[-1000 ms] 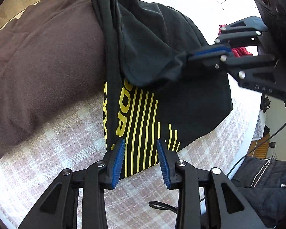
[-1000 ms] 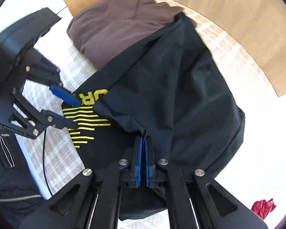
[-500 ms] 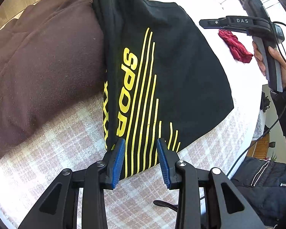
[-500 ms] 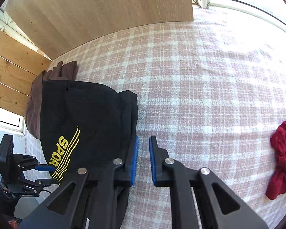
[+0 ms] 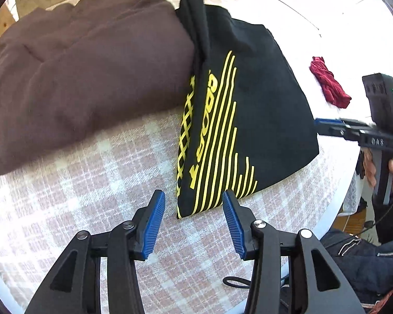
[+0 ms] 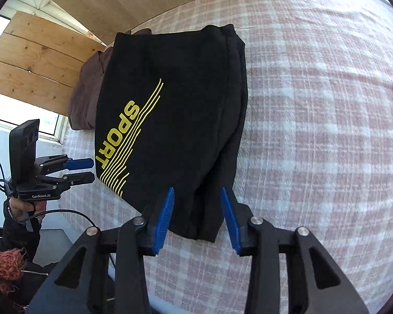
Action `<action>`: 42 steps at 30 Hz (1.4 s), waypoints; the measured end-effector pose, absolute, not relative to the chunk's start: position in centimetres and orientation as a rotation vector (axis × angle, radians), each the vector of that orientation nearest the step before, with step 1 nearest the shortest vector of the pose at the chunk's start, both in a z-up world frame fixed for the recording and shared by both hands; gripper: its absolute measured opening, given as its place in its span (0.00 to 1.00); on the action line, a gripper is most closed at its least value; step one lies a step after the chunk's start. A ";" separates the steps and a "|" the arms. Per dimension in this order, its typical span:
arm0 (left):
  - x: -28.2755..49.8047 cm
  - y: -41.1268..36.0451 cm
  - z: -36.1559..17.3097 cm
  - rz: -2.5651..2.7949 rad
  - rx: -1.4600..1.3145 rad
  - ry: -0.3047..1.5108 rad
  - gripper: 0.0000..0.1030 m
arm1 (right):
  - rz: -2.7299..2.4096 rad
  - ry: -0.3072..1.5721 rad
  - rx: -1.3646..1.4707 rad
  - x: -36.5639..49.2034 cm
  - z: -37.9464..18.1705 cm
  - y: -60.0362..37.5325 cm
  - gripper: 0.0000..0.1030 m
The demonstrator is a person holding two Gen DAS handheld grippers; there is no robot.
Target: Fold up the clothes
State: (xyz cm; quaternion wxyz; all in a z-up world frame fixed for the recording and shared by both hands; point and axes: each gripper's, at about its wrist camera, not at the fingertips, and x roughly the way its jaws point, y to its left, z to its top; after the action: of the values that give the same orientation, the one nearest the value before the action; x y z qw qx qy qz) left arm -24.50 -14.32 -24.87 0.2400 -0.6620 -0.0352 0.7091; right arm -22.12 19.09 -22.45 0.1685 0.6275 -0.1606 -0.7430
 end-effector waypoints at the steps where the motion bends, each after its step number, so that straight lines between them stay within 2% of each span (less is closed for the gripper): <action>1: -24.5 -14.2 -25.3 1.939 -1.825 -0.101 0.43 | -2.116 -0.486 1.795 -21.1 -22.6 19.6 0.38; 2: -24.6 -14.1 -25.5 1.945 -1.826 -0.105 0.43 | -2.113 -0.516 1.800 -20.5 -22.9 19.9 0.38; 4: -25.0 -13.9 -25.5 1.941 -1.817 -0.128 0.50 | -2.100 -0.576 1.797 -20.2 -23.5 19.8 0.38; 12: -25.1 -12.6 -25.3 1.877 -1.786 -0.145 0.48 | -2.135 -0.519 1.843 -20.4 -25.2 17.7 0.38; 14: -25.1 -12.8 -25.0 1.876 -1.776 -0.141 0.40 | -2.145 -0.470 1.859 -20.4 -25.5 16.9 0.39; 15: -25.2 -12.8 -25.0 1.872 -1.773 -0.144 0.34 | -2.150 -0.452 1.854 -20.4 -25.5 16.6 0.39; 17: -25.4 -13.1 -24.9 1.859 -1.764 -0.156 0.32 | -2.141 -0.453 1.844 -20.5 -25.6 16.5 0.38; 18: -25.5 -12.6 -25.2 1.848 -1.761 -0.167 0.17 | -2.128 -0.471 1.837 -20.5 -25.7 16.5 0.36; 19: -25.5 -12.1 -25.5 1.838 -1.758 -0.183 0.12 | -2.091 -0.514 1.825 -20.6 -25.9 16.7 0.18; 20: -25.5 -12.2 -25.6 1.831 -1.757 -0.204 0.11 | -2.052 -0.560 1.819 -20.7 -26.1 16.9 0.13; 24: -25.2 -12.4 -25.7 1.791 -1.752 -0.313 0.06 | -1.994 -0.563 1.803 -20.9 -25.3 17.6 0.12; 30: -22.0 -12.0 -25.1 1.721 -1.754 -0.361 0.06 | -1.964 -0.434 1.856 -19.0 -23.1 18.2 0.11; 36: -16.6 -11.4 -26.4 1.651 -1.818 -0.372 0.06 | -1.933 -0.301 1.967 -14.4 -24.2 18.2 0.11; 37: -15.9 -11.5 -26.6 1.649 -1.834 -0.371 0.08 | -1.936 -0.260 1.977 -14.0 -24.5 18.0 0.15; 42: -14.5 -14.1 -25.5 1.723 -1.861 -0.348 0.16 | -2.033 -0.224 1.910 -13.9 -22.0 18.6 0.18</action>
State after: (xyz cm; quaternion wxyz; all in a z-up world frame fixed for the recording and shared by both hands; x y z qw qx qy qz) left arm -14.46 -14.07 -25.51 0.2867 -0.6964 -0.1304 0.6448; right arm -13.93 18.57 -21.96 0.1710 0.6725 -0.0789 -0.7158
